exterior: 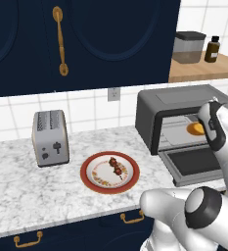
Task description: Pick up the kebab skewer and baguette bread, and place them inside the toaster oven. Close the toaster oven door and start by setting the timer.
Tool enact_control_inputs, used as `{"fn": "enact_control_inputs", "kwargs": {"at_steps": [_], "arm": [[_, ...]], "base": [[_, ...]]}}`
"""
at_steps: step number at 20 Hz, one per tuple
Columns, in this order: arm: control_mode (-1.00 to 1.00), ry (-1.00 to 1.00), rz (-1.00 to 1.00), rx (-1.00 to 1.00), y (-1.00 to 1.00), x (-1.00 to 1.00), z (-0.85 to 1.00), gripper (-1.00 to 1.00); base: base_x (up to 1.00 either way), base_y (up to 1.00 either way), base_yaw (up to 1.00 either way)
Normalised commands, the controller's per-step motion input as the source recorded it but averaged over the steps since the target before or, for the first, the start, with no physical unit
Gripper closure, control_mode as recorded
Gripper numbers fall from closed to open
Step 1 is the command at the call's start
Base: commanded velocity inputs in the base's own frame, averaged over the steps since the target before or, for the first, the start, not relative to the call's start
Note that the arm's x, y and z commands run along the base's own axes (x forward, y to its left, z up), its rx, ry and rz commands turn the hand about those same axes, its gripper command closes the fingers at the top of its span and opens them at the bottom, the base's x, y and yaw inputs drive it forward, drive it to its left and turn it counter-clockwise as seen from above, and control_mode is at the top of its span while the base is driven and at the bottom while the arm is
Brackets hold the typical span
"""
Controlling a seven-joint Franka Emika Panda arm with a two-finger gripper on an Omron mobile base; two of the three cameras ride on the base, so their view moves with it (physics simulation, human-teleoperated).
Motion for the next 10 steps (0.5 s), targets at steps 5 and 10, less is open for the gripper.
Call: {"fn": "enact_control_inputs", "kwargs": {"at_steps": [5, 10], "arm": [[-1.00, 0.00, 0.00, 0.00, 0.00, 0.09, -0.06, 1.00], [-1.00, 0.00, 0.00, 0.00, 0.00, 0.08, -0.11, 1.00]], "base": [[0.00, 0.00, 0.00], [0.00, 0.00, 0.00]]}}
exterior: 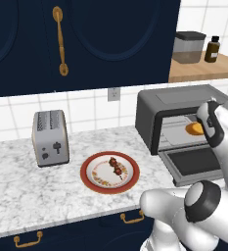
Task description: Pick up the kebab skewer and baguette bread, and place them inside the toaster oven. Close the toaster oven door and start by setting the timer.
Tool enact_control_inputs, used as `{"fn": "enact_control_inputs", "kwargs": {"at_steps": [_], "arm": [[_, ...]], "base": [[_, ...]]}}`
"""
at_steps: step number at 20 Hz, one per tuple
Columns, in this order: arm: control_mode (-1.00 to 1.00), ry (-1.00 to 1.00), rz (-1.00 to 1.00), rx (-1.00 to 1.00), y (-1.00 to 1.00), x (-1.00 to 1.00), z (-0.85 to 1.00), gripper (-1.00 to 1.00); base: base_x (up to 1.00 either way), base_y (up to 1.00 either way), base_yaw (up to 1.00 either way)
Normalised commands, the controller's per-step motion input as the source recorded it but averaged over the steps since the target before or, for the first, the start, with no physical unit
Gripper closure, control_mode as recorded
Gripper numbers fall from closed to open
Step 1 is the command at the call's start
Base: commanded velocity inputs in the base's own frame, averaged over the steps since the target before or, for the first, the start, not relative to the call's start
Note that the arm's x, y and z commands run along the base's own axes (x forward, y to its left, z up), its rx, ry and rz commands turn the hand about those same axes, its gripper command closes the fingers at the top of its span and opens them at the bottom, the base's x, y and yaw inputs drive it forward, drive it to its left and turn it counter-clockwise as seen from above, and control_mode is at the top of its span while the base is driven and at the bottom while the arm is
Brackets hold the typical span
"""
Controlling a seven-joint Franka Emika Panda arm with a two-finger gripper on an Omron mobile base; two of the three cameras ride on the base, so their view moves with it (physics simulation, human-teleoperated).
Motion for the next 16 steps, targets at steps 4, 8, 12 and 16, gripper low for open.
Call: {"fn": "enact_control_inputs", "kwargs": {"at_steps": [4, 8, 12, 16], "arm": [[-1.00, -0.02, 0.00, 0.00, 0.00, 0.12, -0.27, 1.00], [-1.00, -0.02, 0.00, 0.00, 0.00, 0.22, -0.05, 1.00], [-1.00, 0.00, 0.00, 0.00, 0.00, 0.19, 0.00, 1.00], [-1.00, 0.00, 0.00, 0.00, 0.00, 0.18, 0.00, 1.00]], "base": [[0.00, 0.00, 0.00], [0.00, 0.00, 0.00], [0.00, 0.00, 0.00], [0.00, 0.00, 0.00]]}}
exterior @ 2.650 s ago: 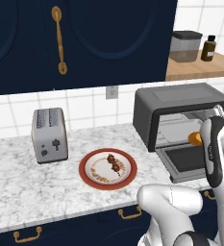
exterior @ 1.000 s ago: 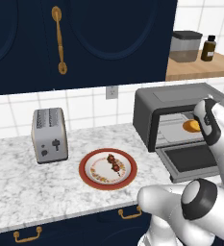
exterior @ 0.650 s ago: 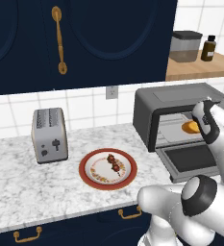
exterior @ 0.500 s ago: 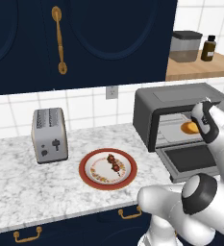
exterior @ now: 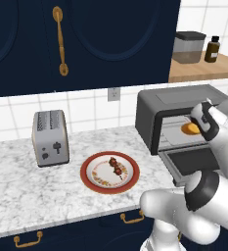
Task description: Pick up the kebab skewer and baguette bread, and place them inside the toaster oven. Close the toaster oven door and start by setting the timer.
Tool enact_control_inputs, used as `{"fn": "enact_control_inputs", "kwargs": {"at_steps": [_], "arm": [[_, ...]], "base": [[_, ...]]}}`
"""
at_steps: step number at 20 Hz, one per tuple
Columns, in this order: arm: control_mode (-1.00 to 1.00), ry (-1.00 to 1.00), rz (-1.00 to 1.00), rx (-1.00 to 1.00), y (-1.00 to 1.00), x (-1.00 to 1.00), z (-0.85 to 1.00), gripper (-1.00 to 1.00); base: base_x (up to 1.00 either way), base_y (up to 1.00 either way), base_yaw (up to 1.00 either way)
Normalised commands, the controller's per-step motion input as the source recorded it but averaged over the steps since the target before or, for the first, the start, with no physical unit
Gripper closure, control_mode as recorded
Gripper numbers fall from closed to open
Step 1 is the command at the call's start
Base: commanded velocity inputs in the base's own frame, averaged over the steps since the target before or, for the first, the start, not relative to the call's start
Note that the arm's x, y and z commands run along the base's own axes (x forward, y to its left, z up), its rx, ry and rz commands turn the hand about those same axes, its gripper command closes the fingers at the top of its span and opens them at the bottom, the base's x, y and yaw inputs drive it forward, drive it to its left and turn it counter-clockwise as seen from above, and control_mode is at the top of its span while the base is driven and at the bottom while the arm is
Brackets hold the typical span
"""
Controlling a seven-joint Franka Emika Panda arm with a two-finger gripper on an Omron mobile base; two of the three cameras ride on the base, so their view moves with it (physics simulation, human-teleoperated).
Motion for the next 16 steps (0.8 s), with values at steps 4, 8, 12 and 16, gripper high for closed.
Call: {"fn": "enact_control_inputs", "kwargs": {"at_steps": [4, 8, 12, 16], "arm": [[-1.00, 0.00, 0.00, 0.00, 0.00, 0.19, -0.04, 1.00], [-1.00, 0.00, 0.00, 0.00, 0.00, 0.19, -0.11, 1.00], [-1.00, 0.00, 0.00, 0.00, 0.00, 0.18, -0.12, 1.00], [-1.00, 0.00, 0.00, 0.00, 0.00, 0.16, -0.12, 1.00]], "base": [[0.00, 0.00, 0.00], [0.00, 0.00, 0.00], [0.00, 0.00, 0.00], [0.00, 0.00, 0.00]]}}
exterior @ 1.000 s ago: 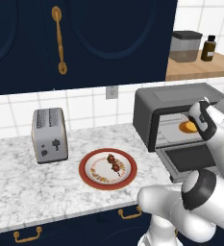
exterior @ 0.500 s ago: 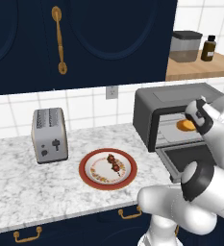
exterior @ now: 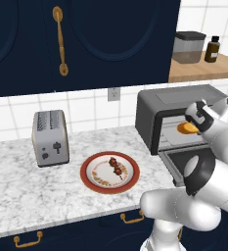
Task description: Pick up the kebab skewer and baguette bread, and place them inside the toaster oven. Close the toaster oven door and start by setting the timer.
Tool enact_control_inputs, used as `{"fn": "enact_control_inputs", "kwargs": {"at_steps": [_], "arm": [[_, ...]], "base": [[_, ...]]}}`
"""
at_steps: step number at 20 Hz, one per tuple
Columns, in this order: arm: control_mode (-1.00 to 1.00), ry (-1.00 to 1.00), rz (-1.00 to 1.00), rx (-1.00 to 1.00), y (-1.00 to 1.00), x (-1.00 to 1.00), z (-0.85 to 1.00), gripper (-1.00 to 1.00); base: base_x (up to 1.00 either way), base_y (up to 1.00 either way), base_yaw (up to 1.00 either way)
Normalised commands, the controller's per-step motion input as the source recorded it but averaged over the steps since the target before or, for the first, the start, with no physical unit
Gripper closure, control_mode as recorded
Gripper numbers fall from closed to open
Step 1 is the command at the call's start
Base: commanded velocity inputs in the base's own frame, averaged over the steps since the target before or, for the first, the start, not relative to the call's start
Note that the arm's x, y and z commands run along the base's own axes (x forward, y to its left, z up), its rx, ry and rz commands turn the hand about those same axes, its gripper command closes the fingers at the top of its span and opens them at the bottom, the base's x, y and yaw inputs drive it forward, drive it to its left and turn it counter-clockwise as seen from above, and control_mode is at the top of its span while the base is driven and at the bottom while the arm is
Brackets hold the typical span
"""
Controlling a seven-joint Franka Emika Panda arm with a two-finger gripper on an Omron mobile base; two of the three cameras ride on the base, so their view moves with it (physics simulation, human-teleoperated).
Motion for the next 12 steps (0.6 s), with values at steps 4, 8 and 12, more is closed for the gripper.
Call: {"fn": "enact_control_inputs", "kwargs": {"at_steps": [4, 8, 12], "arm": [[-1.00, 0.00, 0.00, 0.00, 0.00, 0.21, -0.11, 1.00], [-1.00, 0.00, 0.00, 0.00, 0.00, 0.25, -0.10, 1.00], [-1.00, 0.00, 0.00, 0.00, 0.00, 0.23, -0.10, 1.00]], "base": [[0.00, 0.00, 0.00], [0.00, 0.00, 0.00], [0.00, 0.00, 0.00]]}}
